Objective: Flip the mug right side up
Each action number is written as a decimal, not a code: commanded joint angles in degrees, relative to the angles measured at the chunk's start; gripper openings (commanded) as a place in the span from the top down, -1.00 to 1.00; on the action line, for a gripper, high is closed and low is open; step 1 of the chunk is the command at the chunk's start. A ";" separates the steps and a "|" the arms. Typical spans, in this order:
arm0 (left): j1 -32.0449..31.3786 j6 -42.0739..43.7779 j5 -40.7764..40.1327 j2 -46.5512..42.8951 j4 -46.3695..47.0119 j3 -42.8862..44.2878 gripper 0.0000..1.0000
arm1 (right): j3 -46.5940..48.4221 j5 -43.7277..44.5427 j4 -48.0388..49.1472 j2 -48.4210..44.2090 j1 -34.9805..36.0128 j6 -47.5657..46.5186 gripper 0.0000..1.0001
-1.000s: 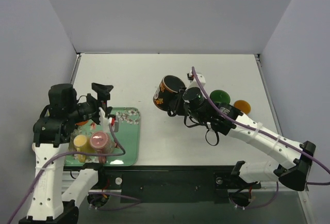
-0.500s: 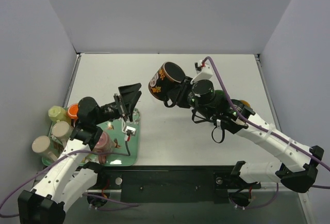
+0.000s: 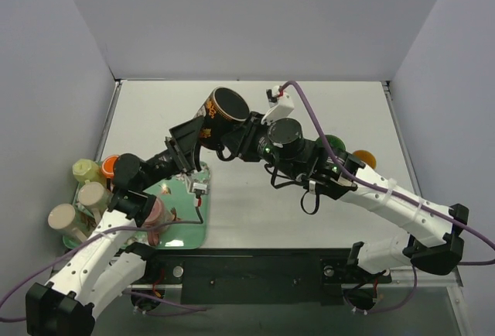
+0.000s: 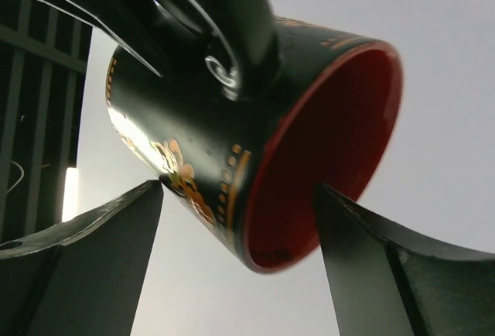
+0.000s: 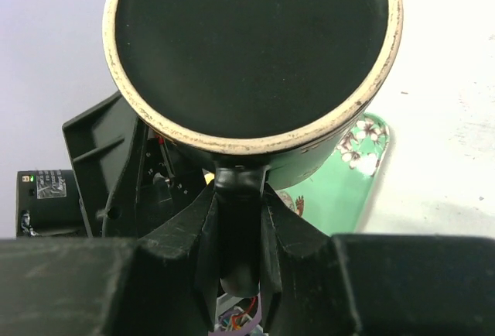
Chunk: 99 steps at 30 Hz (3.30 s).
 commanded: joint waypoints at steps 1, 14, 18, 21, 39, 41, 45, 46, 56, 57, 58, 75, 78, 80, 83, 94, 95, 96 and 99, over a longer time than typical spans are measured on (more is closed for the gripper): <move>-0.93 1.42 -2.74 0.63 2.72 3.90 -0.74 | 5.16 -0.55 13.14 -0.06 1.81 -0.11 1.00; -2.96 -2.19 -3.79 -2.09 2.68 3.19 1.00 | 1.55 -3.38 11.93 2.94 -3.98 4.64 0.94; -4.62 -0.25 -12.04 -3.67 -19.68 8.09 1.00 | 1.90 4.25 2.28 0.83 -5.83 -3.34 -0.12; -9.70 -7.23 -28.59 0.17 -40.82 17.14 1.00 | 0.86 9.81 -3.89 -2.32 -6.27 -9.49 -0.64; -19.92 -89.53 -39.49 50.19 -94.93 70.42 1.00 | -21.37 23.00 -19.02 -25.88 -19.10 -14.00 -0.85; -20.71 -93.14 -38.25 54.06 -93.61 72.44 1.00 | -23.05 23.53 -19.99 -27.29 -20.06 -13.38 -0.85; -23.26 -97.53 -37.28 62.49 -91.06 77.80 1.00 | -25.95 23.97 -21.75 -29.76 -22.26 -12.77 -0.85; -23.78 -98.32 -36.93 65.99 -91.23 80.69 1.00 | -26.91 23.88 -22.01 -30.63 -22.70 -12.68 -0.86; -24.58 -97.81 -40.27 85.79 -94.57 100.04 1.00 | -30.35 22.83 -23.69 -32.75 -26.83 -12.50 -0.85; -24.49 -97.19 -42.44 87.45 -94.66 101.70 1.00 | -30.35 22.48 -23.77 -32.75 -27.01 -12.68 -0.86; -24.49 -96.84 -43.42 87.90 -94.57 102.16 1.00 | -30.35 22.21 -23.69 -32.75 -27.19 -12.77 -0.86; -24.67 -83.31 -36.93 69.99 -99.03 100.66 -0.77 | -31.23 18.18 -23.42 -33.54 -27.63 -13.12 -0.83; -23.01 -82.07 -37.28 62.27 -107.19 99.01 -0.81 | -31.93 15.54 -22.99 -33.98 -27.37 -13.64 -0.80; -20.11 -82.25 -37.37 56.48 -110.81 94.11 -0.82 | -32.37 13.96 -22.63 -34.33 -27.19 -14.00 -0.78; -10.30 -82.69 -36.93 47.76 -111.54 81.63 -0.84 | -32.99 12.81 -21.84 -34.77 -26.66 -14.17 -0.76; 26.80 -76.54 -38.16 13.39 -103.18 44.87 -0.72 | -35.45 9.74 -19.56 -32.31 -24.55 -16.63 -0.75; 28.40 -76.10 -38.25 10.33 -103.18 42.16 -0.70 | -35.71 8.60 -18.77 -31.79 -24.38 -17.07 -0.75; 32.07 -75.66 -37.73 9.08 -103.53 40.65 -0.64 | -35.80 8.15 -18.24 -31.61 -24.38 -17.77 -0.75; 40.00 -72.85 -35.97 4.34 -104.59 34.51 -0.40 | -35.10 5.96 -17.18 -29.51 -24.38 -19.70 -0.75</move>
